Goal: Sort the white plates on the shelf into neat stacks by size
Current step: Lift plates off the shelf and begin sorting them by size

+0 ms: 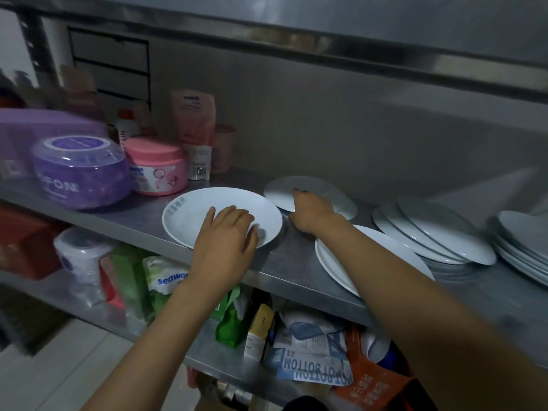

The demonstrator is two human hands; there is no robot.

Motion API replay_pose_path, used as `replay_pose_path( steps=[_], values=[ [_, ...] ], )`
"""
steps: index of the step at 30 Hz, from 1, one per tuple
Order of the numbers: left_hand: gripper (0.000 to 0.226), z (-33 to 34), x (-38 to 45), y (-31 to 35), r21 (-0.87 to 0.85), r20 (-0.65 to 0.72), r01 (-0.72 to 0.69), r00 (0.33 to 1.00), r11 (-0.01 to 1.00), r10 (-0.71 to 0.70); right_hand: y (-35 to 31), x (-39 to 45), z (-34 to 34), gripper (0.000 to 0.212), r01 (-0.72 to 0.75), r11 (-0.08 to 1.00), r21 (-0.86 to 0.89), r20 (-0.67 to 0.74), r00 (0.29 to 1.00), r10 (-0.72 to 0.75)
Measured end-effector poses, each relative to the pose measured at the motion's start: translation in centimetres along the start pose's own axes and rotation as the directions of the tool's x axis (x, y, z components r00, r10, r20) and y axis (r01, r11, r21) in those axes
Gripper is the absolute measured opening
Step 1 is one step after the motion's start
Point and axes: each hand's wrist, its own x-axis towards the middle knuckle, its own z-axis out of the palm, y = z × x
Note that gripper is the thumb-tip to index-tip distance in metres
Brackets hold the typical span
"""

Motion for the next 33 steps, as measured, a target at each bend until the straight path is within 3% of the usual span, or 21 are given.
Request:
replay_pose_path(
  steps=[9, 21, 27, 31, 33],
  values=[
    [0.034, 0.5, 0.5, -0.1, -0.020, -0.029, 0.007, 1.000, 1.000, -0.008, 0.4, 0.6, -0.5, 0.039, 0.121, 0.975, -0.186, -0.053, 0.990, -0.133],
    [0.042, 0.8, 1.3, -1.2, -0.062, -0.019, 0.071, 0.997, 0.996, -0.073, -0.4, 0.6, -2.5, 0.033, 0.346, 0.802, -0.487, 0.128, 0.936, -0.327],
    [0.042, 1.3, 1.4, -1.5, -0.058, -0.037, 0.059, 0.997, 0.997, -0.062, 0.6, 0.4, -1.4, 0.030, 0.314, 0.744, -0.590, 0.166, 0.949, -0.269],
    [0.037, 1.4, 1.4, -1.2, -0.043, -0.056, 0.051, 0.997, 0.998, -0.054, 1.0, 0.1, -1.5, 0.038, 0.254, 0.681, -0.687, 0.098, 0.961, -0.259],
    [0.035, 1.4, 1.4, -1.2, -0.054, -0.067, 0.047, 0.996, 0.997, -0.050, 1.1, 0.0, -1.8, 0.039, 0.222, 0.704, -0.675, 0.077, 0.970, -0.232]
  ],
)
